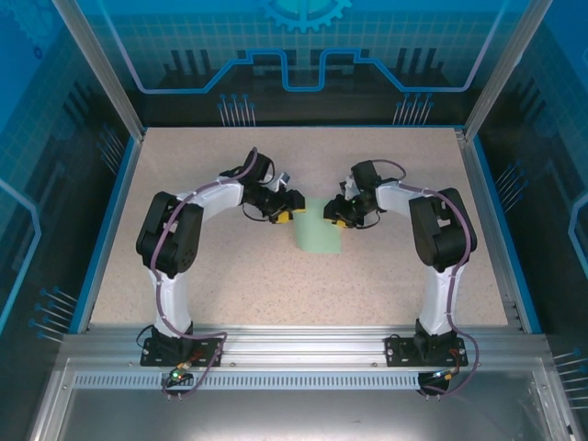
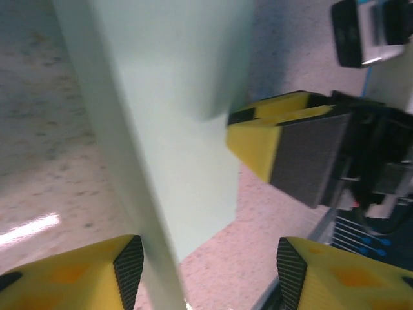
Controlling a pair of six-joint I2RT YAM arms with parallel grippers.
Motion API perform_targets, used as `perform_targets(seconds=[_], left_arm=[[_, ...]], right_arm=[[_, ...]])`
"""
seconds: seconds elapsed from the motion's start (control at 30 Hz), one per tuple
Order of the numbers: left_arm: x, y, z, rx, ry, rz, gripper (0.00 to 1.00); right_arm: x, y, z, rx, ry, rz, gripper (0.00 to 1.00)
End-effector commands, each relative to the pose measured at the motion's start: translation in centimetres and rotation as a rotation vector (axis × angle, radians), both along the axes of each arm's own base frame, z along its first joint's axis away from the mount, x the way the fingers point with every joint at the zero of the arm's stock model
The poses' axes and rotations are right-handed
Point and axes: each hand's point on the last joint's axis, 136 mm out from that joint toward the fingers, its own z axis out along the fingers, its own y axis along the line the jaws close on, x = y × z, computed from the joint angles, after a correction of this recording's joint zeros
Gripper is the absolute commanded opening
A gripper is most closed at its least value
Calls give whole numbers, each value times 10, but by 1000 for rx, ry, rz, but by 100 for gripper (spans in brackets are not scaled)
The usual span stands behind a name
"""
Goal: Fold a paper plane with a square sheet of paper (fold left side to right side)
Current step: First fold in half a square sheet of paper at the center of the table.
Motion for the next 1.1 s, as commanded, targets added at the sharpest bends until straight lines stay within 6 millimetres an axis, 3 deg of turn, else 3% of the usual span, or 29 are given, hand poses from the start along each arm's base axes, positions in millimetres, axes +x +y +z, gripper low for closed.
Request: perform_targets(seconds=[0.0, 0.23, 0.4, 0.6, 0.77, 0.83, 1.07], left_arm=[[-4, -28, 24, -108, -20, -36, 64], [-2, -43, 13, -109, -1, -42, 65], [-3, -47, 6, -98, 9, -47, 56], [-4, -47, 1, -89, 15, -45, 34], [-3, -47, 1, -87, 12, -42, 31], [-3, -47, 1, -86, 13, -42, 31], [-3, -44, 10, -71, -19, -31, 34]], right_arm=[[-17, 3, -14, 21, 59, 0, 40], [3, 4, 29, 144, -44, -18, 48], [12, 6, 63, 247, -105, -19, 57], [15, 15, 74, 336, -121, -30, 58], [11, 25, 63, 330, -77, -22, 56], [9, 27, 57, 323, -61, -23, 53], [7, 21, 50, 279, -53, -21, 15]])
